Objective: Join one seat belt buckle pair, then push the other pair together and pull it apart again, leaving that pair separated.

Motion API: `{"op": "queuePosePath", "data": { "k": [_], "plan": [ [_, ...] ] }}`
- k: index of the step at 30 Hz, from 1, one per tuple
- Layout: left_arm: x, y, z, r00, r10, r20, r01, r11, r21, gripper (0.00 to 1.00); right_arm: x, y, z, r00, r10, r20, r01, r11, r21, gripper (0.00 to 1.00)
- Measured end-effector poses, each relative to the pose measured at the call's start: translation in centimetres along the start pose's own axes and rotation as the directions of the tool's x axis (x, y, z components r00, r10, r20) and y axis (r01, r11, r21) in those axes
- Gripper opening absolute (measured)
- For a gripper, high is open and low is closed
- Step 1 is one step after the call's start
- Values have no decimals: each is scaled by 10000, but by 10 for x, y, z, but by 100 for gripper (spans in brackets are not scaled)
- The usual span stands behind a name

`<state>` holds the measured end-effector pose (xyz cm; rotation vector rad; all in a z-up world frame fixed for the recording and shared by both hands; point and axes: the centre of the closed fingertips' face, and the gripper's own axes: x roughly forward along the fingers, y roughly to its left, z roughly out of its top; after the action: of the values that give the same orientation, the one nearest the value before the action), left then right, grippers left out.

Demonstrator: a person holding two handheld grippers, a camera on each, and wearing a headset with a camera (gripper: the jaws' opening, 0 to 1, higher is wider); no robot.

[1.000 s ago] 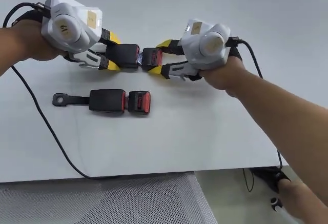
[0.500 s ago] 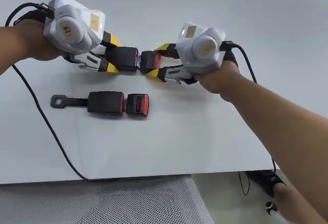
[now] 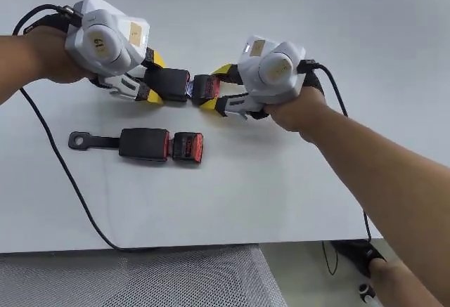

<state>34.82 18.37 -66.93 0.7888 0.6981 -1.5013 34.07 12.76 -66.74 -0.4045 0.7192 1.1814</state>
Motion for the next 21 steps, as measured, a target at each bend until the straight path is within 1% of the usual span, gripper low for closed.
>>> {"op": "queuePosePath", "data": {
  "k": [4, 10, 14, 21],
  "plan": [
    [0, 0, 0, 10000, -45, -38, 45, 10000, 19, 34, 1, -1, 0, 9999, -118, -12, 118, 9999, -18, 33],
    [0, 0, 0, 10000, -81, -17, 81, 10000, 13, 34, 1, -1, 1, 9999, -96, -35, 95, 9999, -94, 34],
    [0, 1, -1, 9998, -171, -107, 172, 9998, 69, 34, 1, -1, 1, 9998, -184, -71, 182, 9995, -239, 34],
    [1, 1, -2, 9997, -151, -172, 150, 9998, -88, 34, 0, -1, 0, 9997, -225, -109, 222, 9992, -319, 34]
  ]
}}
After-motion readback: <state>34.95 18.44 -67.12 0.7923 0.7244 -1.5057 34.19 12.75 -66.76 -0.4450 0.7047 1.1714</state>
